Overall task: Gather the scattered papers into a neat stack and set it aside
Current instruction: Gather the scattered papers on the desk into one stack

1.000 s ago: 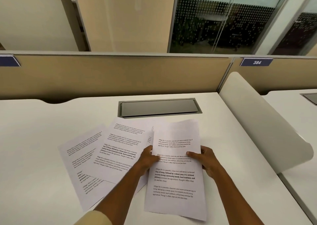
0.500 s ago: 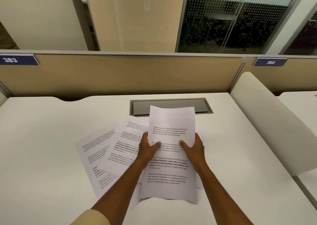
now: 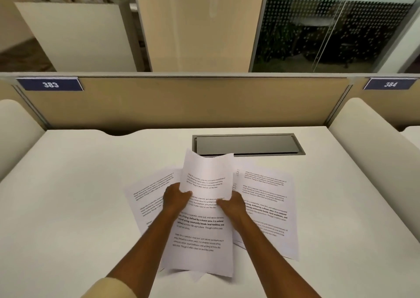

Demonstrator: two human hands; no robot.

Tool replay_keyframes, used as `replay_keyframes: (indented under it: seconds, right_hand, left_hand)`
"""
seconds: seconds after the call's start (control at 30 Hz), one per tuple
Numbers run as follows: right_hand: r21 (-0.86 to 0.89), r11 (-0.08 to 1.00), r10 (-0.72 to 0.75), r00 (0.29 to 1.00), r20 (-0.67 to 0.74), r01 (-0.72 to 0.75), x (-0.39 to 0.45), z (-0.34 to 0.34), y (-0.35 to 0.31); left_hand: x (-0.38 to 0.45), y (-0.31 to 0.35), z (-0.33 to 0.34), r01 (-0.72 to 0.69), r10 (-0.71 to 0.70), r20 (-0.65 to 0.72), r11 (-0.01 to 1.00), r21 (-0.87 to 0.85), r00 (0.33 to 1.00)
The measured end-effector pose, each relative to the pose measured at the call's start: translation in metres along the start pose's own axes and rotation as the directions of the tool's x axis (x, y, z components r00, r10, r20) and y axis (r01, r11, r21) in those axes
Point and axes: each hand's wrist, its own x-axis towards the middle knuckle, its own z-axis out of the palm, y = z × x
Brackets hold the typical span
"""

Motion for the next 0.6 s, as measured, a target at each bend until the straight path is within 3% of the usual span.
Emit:
replay_keyframes:
  seconds: [0.17,0.27,0.6]
  right_hand:
    - [-0.102,0.995,0.011,0.999,-0.038,-0.015,0.008,0.024,0.008]
    - [-0.165,0.986,-0.006,0.999,-0.052,-0.003,0.011,0.031,0.015]
    - [-0.239,0.971,-0.024,0.996,-0.082,0.004,0.024,0.037,0.035]
  left_hand:
    - [0.017,-0.023,-0.002,0.113,-0.103,-0.047,0.943,0.312,0.994]
    - [0.009,-0.017,-0.002,0.099,-0.088,-0.045,0.895,0.434,0.995]
    - [0.025,-0.026,-0.006,0.051,-0.065,0.023,0.921,0.387,0.998]
